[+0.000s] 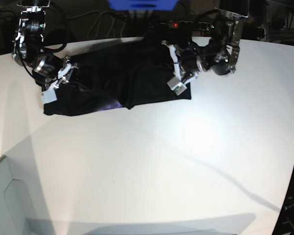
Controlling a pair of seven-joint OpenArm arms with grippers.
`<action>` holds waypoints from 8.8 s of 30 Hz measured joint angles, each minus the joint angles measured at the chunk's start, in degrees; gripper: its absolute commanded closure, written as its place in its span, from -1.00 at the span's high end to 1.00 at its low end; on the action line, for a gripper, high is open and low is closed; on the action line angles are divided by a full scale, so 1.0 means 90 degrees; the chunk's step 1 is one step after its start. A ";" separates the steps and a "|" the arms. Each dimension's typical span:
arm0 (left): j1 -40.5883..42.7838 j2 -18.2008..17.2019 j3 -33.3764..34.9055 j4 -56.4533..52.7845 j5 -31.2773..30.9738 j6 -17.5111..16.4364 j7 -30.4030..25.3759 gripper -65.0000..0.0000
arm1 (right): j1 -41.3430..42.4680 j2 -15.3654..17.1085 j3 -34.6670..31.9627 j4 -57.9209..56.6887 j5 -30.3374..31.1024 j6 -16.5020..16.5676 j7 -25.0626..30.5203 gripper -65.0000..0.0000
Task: Fold the T-shirt properly
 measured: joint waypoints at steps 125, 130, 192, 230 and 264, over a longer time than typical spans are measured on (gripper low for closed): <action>0.0639 -0.1307 0.0085 0.0452 0.1501 -0.0114 -0.1399 -0.87 | 0.1637 0.1972 0.0517 -0.3779 0.0403 0.0741 -0.1207 0.19; 0.0539 -0.1292 0.0085 0.0423 0.1503 -0.0117 -0.1345 -0.87 | 0.1571 0.1739 0.0517 -0.3383 0.0333 0.0741 -0.1542 0.19; 0.0777 -0.0646 -0.1001 -0.1047 0.1052 -0.0185 -0.3184 -0.88 | 0.0233 0.0182 0.0894 0.1389 -0.0335 0.0758 -0.2045 -1.00; 0.0729 -0.0602 -0.0954 -0.1292 0.0821 -0.0299 -0.3281 -0.88 | -0.0056 -0.1579 -0.0964 0.2499 0.0029 0.0760 -0.2834 -1.00; 0.0760 -0.0583 -0.0954 -0.1277 0.0821 -0.0301 -0.3286 -0.88 | 0.0879 -0.1411 -0.2866 0.1183 -0.1875 -0.0486 -0.2453 -0.48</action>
